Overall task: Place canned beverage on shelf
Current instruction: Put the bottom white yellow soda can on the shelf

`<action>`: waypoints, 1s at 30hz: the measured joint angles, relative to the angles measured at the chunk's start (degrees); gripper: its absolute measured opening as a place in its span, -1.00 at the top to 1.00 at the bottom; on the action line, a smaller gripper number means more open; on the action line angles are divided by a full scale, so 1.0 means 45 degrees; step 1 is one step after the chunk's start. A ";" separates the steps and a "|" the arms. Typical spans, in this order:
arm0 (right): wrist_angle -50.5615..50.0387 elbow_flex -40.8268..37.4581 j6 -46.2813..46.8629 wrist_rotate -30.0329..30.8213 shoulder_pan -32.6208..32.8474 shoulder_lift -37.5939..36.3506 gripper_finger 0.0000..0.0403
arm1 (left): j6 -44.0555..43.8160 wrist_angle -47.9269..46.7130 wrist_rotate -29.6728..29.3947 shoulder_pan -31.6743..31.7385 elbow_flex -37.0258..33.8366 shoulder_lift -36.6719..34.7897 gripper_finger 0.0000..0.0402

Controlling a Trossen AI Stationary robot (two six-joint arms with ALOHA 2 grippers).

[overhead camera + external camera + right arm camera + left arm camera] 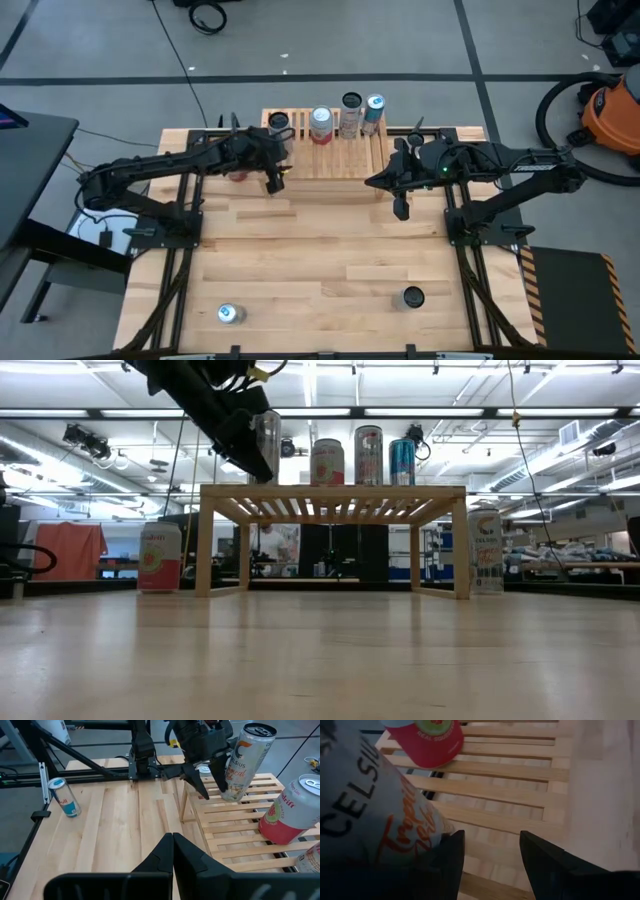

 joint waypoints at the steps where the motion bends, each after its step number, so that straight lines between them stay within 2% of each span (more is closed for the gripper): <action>1: 0.0000 0.0000 0.0000 0.0000 0.0000 0.0000 0.95 | 0.0030 0.0007 0.0061 0.0056 0.0000 0.0000 0.04; 13: 0.0007 0.0000 0.0000 -0.0005 0.0000 0.0000 0.95 | 0.0199 0.0469 0.0147 0.0968 0.0000 0.0024 0.04; 30: 0.0007 0.0000 0.0000 -0.0005 0.0000 0.0000 0.95 | 0.0284 0.0686 0.1124 0.2034 0.0000 0.0029 0.04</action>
